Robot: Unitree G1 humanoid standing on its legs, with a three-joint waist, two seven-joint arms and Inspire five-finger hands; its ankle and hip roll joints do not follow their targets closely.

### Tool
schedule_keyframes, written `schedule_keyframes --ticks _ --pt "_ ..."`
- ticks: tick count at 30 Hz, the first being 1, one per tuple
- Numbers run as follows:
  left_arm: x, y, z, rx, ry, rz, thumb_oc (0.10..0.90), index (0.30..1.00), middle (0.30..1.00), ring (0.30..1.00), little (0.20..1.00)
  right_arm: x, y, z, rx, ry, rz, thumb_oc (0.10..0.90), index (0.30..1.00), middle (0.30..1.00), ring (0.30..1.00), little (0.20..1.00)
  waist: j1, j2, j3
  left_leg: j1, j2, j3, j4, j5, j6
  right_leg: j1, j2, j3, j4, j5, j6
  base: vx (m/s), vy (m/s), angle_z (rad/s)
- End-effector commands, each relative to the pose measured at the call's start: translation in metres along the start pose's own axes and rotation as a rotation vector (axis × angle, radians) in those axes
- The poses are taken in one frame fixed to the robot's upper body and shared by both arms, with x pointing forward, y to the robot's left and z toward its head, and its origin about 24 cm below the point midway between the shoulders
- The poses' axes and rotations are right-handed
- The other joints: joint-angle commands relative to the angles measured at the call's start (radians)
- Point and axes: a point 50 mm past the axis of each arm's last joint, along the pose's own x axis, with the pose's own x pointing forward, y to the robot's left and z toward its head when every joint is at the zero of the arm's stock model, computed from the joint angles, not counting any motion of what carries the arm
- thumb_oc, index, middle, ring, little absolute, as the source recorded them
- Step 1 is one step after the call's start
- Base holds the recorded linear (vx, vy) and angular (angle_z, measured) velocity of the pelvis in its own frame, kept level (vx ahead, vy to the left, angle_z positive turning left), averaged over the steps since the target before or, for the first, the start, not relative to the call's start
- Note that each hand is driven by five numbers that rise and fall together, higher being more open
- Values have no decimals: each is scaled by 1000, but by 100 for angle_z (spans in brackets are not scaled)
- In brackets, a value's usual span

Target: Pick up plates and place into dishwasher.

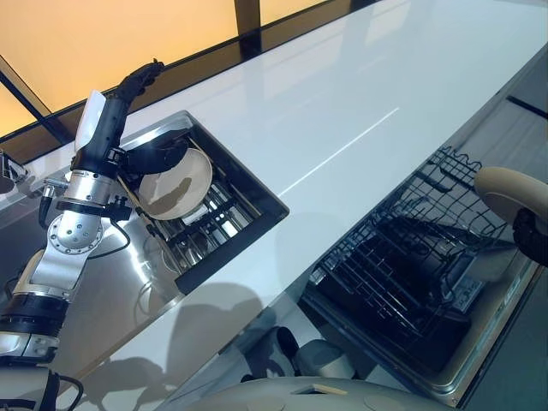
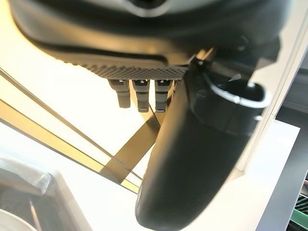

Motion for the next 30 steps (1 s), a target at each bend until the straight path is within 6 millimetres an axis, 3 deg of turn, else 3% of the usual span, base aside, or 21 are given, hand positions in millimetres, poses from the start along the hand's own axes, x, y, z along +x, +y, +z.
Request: schedule_keyframes --ticks 1,7,13,21,30 --pt "35 40 46 25 -238 132 800 900 900 900 900 26 -17 16 125 -103 -32 100 300 300 300 200 9 -12 -72 -15 -3 -1 10 -31 8 -18 -22 -50 71 -44 159 0 0 0" --pt "49 26 62 8 -296 50 800 900 900 900 900 40 36 17 307 -7 259 100 300 300 300 200 32 -16 -67 -16 0 -2 11 -24 6 -14 -29 -65 61 -35 157 0 0 0" --pt "57 17 71 -31 -333 24 800 900 900 900 900 45 74 23 404 62 409 100 300 300 300 200 50 -18 -59 -14 3 0 14 -26 7 -17 -33 -75 63 -35 155 1 -3 1" --pt "65 3 81 -58 -359 5 800 900 900 900 900 34 123 16 479 203 585 100 300 300 300 200 68 -27 -49 -11 10 1 23 -31 6 -13 -39 -82 63 -34 153 0 -2 0" --pt "72 -7 93 -87 -403 -13 800 900 900 900 900 12 169 3 486 359 667 100 300 300 300 200 88 -30 -49 -5 15 -2 32 -38 8 2 -46 -92 54 -34 149 1 -4 3"
